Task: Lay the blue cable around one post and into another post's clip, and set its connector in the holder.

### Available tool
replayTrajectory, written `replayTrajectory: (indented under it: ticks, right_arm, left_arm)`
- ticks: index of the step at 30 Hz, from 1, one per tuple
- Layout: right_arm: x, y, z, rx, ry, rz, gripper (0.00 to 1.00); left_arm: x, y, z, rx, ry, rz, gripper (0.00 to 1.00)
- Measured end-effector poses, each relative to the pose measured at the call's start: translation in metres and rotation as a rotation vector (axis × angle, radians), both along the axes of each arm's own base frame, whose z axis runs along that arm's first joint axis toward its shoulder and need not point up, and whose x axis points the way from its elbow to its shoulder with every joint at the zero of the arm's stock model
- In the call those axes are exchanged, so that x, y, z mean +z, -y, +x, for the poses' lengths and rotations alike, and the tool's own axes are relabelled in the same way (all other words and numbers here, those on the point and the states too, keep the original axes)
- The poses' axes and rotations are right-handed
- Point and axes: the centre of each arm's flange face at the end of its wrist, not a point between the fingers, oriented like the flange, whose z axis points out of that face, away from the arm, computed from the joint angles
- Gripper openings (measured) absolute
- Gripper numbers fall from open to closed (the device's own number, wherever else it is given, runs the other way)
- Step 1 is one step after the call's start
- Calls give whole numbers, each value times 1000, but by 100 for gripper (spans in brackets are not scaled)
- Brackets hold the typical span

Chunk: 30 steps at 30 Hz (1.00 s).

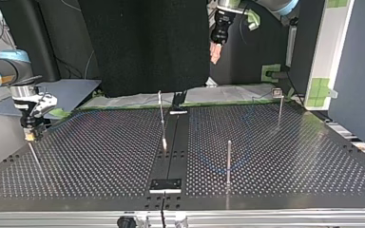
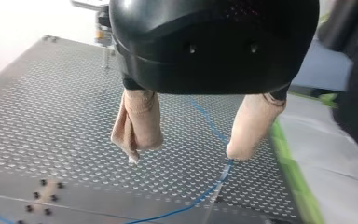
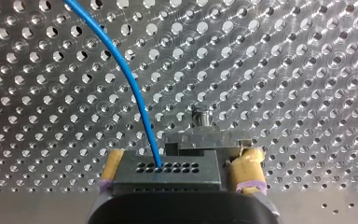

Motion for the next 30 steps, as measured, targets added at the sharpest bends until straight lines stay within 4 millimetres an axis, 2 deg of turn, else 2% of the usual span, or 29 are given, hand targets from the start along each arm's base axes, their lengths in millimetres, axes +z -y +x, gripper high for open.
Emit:
replayTrajectory:
  ticks: [7,30]
  right_arm:
    - [0,0,0,0,0,0,100]
    - [0,0,0,0,0,0,100]
  left_arm:
    - [6,2,9,17,53,-49,100]
    - [25,5,29,71,250,-57,100]
